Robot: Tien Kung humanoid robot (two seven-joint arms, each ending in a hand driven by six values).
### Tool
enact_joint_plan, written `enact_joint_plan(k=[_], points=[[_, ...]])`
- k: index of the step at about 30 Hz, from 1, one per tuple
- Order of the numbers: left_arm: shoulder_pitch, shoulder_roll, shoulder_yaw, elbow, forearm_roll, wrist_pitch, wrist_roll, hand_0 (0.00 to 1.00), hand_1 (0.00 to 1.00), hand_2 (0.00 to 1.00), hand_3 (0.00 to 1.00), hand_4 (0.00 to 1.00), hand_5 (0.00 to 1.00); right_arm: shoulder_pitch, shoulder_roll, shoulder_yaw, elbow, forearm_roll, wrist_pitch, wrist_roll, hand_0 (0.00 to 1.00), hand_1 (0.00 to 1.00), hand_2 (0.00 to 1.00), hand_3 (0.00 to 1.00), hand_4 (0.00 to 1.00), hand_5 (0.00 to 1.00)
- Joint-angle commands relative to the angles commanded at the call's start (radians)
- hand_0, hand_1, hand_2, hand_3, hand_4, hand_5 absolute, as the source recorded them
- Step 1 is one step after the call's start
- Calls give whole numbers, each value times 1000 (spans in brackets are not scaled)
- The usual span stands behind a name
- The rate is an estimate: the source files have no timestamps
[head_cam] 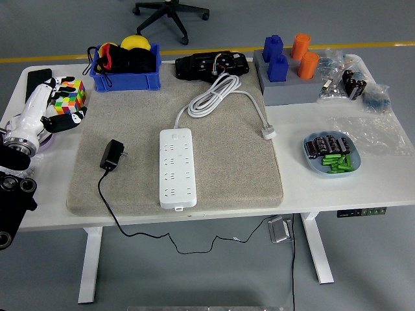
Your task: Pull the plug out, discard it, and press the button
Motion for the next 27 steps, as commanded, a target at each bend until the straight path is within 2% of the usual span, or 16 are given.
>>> enact_joint_plan(k=[27], points=[[-6,0,-1,-21,-2,0,-5,764,721,729,840,710,52,5,1,3,0,0,1,0,751,700,711,723,780,627]])
